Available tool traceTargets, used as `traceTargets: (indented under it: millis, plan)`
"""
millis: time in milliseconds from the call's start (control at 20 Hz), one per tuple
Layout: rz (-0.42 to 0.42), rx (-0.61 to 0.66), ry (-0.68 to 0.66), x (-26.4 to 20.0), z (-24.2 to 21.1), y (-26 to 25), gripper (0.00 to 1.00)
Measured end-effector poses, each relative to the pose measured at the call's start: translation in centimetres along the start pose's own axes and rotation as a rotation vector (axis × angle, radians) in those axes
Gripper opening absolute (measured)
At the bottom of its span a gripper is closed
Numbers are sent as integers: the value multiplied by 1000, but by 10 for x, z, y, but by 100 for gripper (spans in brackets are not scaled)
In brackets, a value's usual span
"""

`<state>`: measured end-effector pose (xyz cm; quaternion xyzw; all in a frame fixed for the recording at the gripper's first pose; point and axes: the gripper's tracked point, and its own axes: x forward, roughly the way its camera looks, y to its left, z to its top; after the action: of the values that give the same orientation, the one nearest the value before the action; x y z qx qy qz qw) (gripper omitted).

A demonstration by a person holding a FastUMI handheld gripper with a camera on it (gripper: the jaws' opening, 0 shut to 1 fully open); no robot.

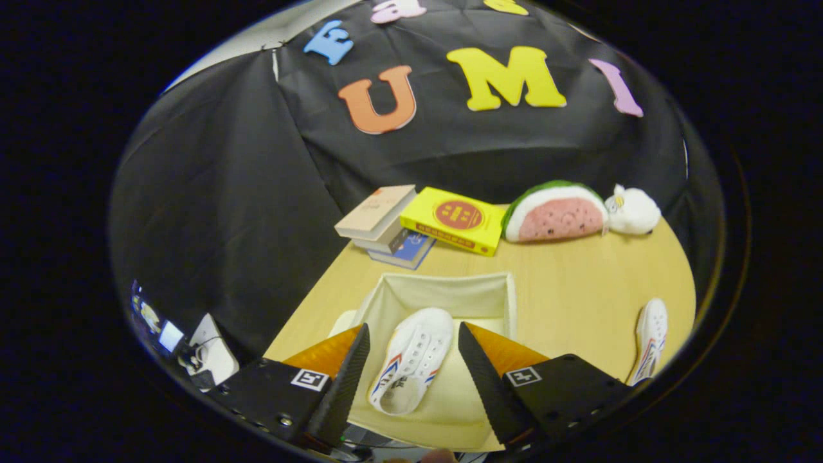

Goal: Open the storage box then place both shoes into the box .Put the left shoe in first, then the right shoe, with the right side of both shoes facing outward in a uniform manner.

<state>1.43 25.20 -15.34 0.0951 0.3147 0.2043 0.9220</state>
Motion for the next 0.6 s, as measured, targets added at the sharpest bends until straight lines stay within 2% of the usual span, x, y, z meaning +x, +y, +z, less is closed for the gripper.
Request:
traceTargets:
  millis: [100, 300, 600]
  plan:
    - [-32, -69, -55, -30, 8, -20, 84]
    - [-132, -96, -180, -86, 25, -84, 85]
    - [-289, 6, -208, -155, 5, -211, 85]
